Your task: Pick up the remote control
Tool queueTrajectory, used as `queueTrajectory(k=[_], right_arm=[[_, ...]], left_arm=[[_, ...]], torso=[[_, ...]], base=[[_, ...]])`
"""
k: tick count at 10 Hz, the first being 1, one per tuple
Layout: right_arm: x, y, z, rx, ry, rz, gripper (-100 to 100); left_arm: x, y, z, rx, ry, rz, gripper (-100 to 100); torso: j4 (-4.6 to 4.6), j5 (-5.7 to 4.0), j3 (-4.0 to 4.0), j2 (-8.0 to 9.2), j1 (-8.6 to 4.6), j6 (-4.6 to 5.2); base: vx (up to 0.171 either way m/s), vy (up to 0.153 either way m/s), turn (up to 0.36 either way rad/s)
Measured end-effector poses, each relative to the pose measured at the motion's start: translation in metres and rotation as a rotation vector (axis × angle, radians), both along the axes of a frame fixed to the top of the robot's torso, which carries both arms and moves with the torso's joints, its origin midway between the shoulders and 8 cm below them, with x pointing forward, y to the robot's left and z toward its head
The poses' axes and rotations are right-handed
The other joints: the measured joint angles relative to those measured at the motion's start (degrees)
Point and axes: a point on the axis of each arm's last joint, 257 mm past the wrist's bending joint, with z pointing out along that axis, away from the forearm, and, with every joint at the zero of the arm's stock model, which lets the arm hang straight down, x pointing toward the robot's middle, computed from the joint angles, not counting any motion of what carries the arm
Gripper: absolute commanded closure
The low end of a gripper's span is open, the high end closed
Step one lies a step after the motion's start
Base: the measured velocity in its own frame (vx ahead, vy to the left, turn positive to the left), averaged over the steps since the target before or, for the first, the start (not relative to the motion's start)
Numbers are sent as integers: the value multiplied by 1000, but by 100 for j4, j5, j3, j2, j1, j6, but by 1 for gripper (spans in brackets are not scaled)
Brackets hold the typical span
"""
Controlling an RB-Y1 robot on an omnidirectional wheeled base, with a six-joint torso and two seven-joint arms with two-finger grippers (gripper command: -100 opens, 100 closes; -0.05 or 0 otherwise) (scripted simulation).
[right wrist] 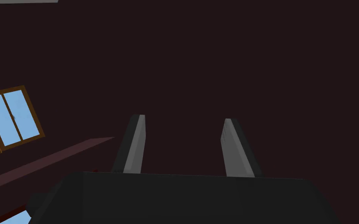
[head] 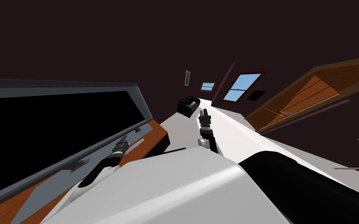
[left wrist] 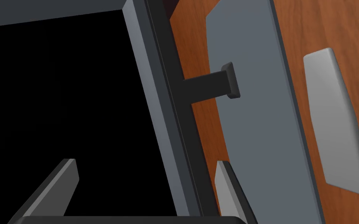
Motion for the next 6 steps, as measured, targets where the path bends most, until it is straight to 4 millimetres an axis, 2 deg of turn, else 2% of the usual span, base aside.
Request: queueTrajectory(k=[1,2,3,5,6], right_arm=[[0,0,0,0,0,0,0],[0,0,0,0,0,0,0],[0,0,0,0,0,0,0],[0,0,0,0,0,0,0],[0,0,0,0,0,0,0]], left_arm=[[-15,18,-15,-28,46,37,-100],[-21,25,-25,-49,75,60,-100],[-38,34,-41,-76,116,95,-100],[-51,57,-59,-119,170,149,-100],[-61,62,-69,-139,196,174,-100]], torso=[[1,-1,1,1,-1,5],[1,0,0,-1,-1,3],[1,0,1,1,-2,4],[1,0,0,0,1,5],[1,0,0,0,0,1]], base=[[-6,6,-109],[-7,6,-212],[-9,8,-131],[-9,11,-166],[-10,10,-231]])
